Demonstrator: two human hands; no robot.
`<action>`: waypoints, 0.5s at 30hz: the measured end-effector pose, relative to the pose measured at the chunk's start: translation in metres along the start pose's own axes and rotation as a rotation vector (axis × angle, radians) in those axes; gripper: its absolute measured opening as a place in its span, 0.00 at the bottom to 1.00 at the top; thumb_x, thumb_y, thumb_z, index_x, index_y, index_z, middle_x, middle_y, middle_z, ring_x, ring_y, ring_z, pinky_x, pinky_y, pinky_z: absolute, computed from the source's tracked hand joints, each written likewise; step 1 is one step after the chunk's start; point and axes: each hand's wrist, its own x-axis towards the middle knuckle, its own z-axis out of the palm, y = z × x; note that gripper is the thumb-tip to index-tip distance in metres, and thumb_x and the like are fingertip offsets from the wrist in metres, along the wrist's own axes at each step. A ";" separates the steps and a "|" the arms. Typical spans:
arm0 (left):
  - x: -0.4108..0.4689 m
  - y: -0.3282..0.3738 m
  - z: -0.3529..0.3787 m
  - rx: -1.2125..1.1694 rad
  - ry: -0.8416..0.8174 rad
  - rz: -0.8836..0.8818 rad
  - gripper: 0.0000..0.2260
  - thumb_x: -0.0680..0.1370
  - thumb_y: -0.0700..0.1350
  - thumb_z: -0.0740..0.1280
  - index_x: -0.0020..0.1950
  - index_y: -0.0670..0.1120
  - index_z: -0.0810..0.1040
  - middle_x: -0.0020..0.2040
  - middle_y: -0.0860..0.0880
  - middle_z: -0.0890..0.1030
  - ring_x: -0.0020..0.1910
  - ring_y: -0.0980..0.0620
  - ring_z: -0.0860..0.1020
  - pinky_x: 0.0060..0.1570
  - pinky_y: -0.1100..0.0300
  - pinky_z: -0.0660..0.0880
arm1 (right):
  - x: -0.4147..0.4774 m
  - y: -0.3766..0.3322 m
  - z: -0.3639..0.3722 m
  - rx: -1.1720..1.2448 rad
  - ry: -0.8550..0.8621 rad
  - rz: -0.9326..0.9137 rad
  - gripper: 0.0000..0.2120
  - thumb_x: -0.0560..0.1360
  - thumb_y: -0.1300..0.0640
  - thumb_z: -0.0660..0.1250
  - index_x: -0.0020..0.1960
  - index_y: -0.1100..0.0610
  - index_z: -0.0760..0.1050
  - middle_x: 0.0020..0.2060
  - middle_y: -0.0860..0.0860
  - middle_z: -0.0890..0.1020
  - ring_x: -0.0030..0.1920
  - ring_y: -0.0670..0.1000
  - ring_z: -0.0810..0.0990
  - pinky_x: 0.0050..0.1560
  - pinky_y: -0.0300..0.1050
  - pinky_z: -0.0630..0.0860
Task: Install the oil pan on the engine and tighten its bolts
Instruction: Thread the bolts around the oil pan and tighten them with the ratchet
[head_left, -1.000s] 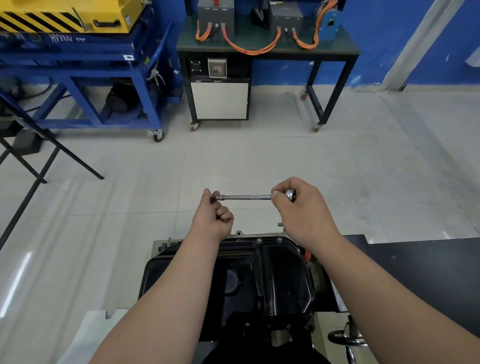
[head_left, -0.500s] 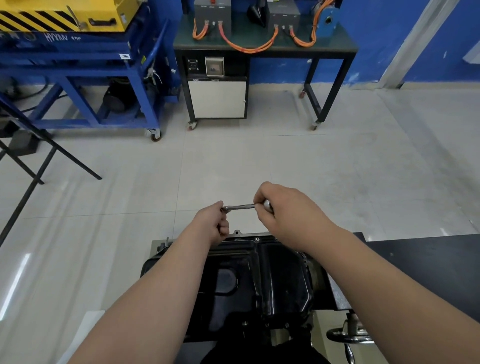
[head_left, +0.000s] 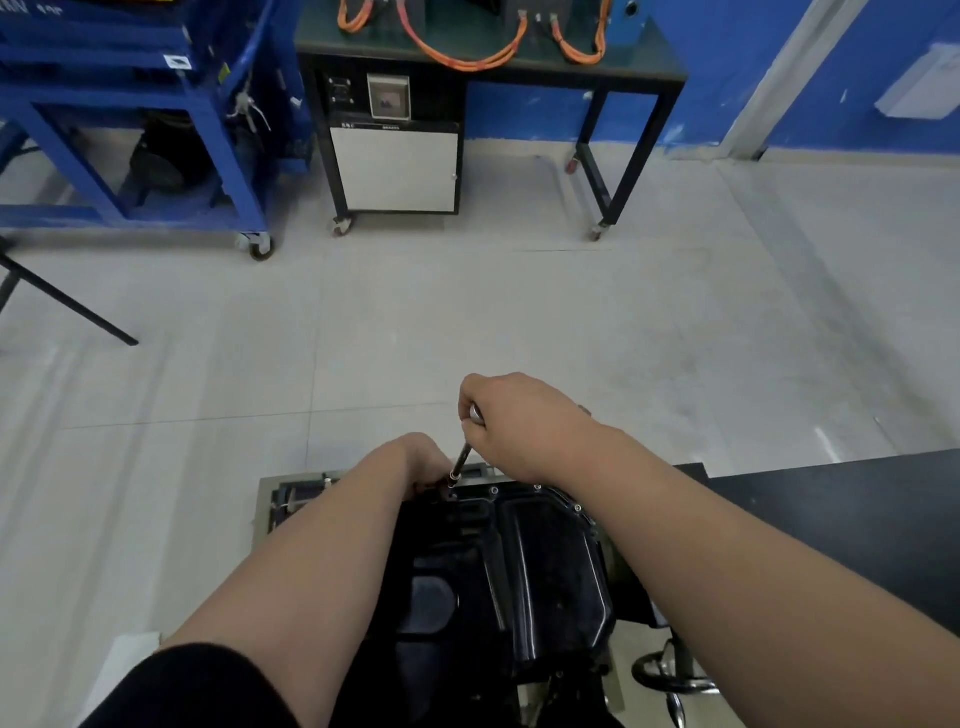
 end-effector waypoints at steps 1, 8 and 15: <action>0.003 0.000 0.000 0.036 0.008 0.009 0.16 0.76 0.45 0.64 0.29 0.43 0.69 0.25 0.47 0.70 0.22 0.52 0.67 0.23 0.66 0.62 | 0.002 0.001 0.002 0.001 -0.007 0.010 0.05 0.76 0.54 0.58 0.50 0.50 0.71 0.42 0.50 0.77 0.41 0.52 0.72 0.29 0.41 0.60; 0.025 -0.005 0.008 0.072 0.214 0.099 0.10 0.76 0.48 0.62 0.40 0.42 0.73 0.44 0.44 0.75 0.42 0.46 0.73 0.42 0.59 0.70 | 0.009 0.008 0.012 -0.026 -0.027 0.038 0.07 0.77 0.54 0.57 0.52 0.51 0.71 0.41 0.49 0.76 0.42 0.53 0.73 0.28 0.40 0.54; 0.027 -0.012 0.010 0.016 0.297 0.119 0.12 0.76 0.48 0.61 0.46 0.40 0.77 0.44 0.44 0.76 0.43 0.46 0.74 0.41 0.59 0.69 | 0.010 0.005 0.013 -0.056 -0.056 -0.040 0.06 0.78 0.55 0.57 0.53 0.53 0.70 0.44 0.51 0.78 0.42 0.54 0.73 0.35 0.44 0.64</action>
